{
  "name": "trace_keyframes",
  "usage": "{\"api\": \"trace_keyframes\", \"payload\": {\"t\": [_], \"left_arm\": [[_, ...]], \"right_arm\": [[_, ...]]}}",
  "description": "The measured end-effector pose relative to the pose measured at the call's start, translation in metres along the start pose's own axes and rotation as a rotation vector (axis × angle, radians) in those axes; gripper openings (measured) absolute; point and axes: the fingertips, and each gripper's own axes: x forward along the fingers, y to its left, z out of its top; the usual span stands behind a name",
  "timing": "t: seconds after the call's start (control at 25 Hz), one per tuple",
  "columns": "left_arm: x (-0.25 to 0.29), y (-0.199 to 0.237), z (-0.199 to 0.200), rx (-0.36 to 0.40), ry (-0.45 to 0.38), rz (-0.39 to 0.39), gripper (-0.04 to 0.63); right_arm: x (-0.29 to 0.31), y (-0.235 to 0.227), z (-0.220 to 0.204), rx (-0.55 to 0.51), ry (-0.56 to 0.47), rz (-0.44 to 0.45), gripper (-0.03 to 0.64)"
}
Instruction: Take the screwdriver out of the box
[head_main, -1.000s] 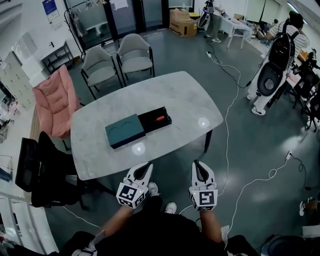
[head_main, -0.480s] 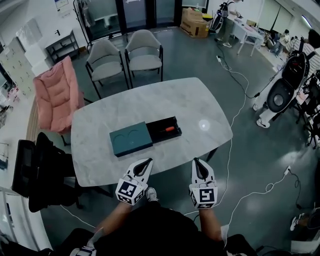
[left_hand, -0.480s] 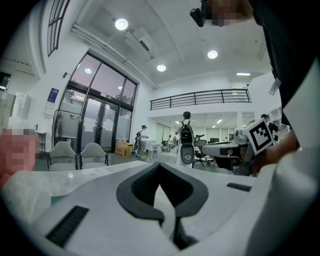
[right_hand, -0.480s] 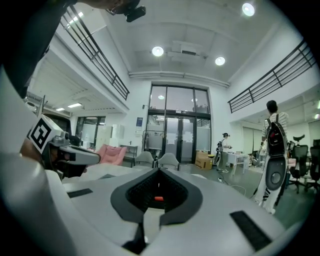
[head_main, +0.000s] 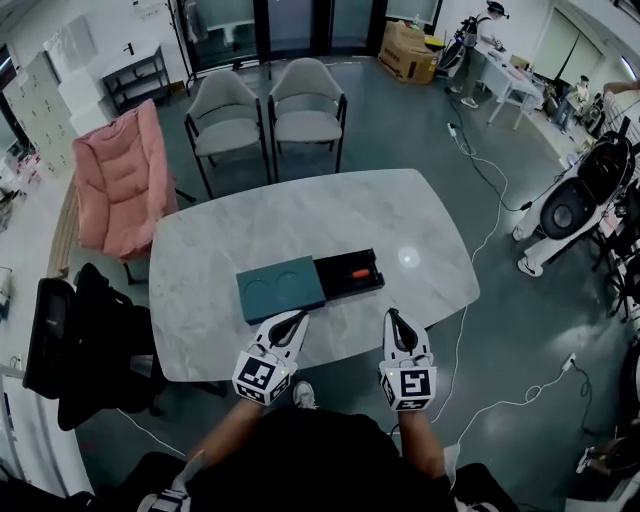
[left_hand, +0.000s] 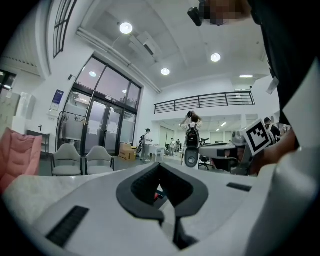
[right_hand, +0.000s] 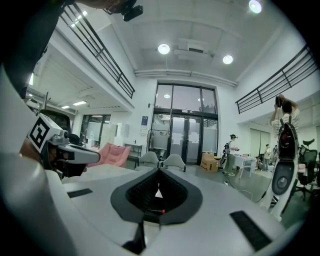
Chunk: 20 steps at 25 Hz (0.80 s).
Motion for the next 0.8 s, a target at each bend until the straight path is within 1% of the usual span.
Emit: {"api": "trace_keyframes", "payload": {"t": [0.2,0.36,0.6,0.8], "left_arm": [[-0.007,0.035,0.003,-0.012,-0.019,0.055,0.006],[-0.012,0.053,0.001,-0.014,-0.031,0.083,0.006],[-0.012,0.063,0.003,-0.035,-0.014,0.131,0.006],[-0.001,0.067,0.004,-0.038,-0.002,0.172,0.006]], "right_arm": [[0.017,0.012,0.007,0.038,-0.006,0.016,0.023],[0.028,0.014,0.003,0.025,0.003,0.035,0.023],[0.050,0.020,0.018,0.053,-0.026,0.103,0.023],[0.070,0.015,0.016,0.057,-0.021,0.157,0.023]]}}
